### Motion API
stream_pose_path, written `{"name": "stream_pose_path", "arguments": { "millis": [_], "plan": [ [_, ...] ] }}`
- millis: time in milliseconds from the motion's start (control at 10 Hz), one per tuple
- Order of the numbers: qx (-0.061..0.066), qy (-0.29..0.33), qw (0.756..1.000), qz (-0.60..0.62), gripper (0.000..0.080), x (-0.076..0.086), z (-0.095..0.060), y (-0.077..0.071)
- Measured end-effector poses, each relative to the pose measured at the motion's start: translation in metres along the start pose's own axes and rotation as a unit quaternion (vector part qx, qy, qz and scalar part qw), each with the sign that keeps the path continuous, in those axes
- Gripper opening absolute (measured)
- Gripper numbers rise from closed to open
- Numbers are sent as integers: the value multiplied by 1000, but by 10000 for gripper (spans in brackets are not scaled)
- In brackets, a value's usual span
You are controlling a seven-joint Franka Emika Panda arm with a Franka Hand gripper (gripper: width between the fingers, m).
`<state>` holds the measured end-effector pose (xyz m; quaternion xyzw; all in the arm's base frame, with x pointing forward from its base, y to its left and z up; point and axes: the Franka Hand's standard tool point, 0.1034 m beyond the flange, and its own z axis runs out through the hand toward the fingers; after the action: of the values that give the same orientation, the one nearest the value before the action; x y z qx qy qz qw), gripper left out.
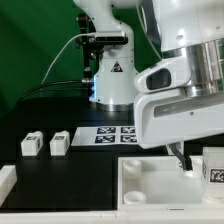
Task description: Assemble one leg
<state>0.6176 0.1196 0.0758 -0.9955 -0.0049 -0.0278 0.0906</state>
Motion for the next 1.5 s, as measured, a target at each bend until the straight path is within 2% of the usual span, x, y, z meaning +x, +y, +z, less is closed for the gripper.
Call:
{"name": "stream_pose_path", "arguments": {
  "millis": [100, 200, 500, 600, 700, 800, 900, 1100, 1200, 1300, 1400, 1500],
  "plan": [
    [4, -41, 999, 2, 649, 2, -3, -1],
    [3, -19, 1000, 3, 649, 12, -5, 1],
    [2, -15, 1000, 7, 649, 13, -5, 2],
    [2, -15, 1000, 7, 527, 13, -5, 3],
    [2, -15, 1000, 7, 527, 13, -5, 3],
    [2, -15, 1000, 7, 387, 13, -5, 3],
    [1, -14, 1000, 10, 300, 14, -5, 5],
    [-1, 6, 998, 66, 300, 17, -6, 6],
    [-4, 37, 990, 137, 300, 13, -7, 7],
    [5, 51, 973, 224, 300, 12, -7, 9],
    [23, 67, 939, 337, 300, 13, -6, 14],
    [36, 72, 909, 410, 300, 13, -6, 18]
  ]
}}
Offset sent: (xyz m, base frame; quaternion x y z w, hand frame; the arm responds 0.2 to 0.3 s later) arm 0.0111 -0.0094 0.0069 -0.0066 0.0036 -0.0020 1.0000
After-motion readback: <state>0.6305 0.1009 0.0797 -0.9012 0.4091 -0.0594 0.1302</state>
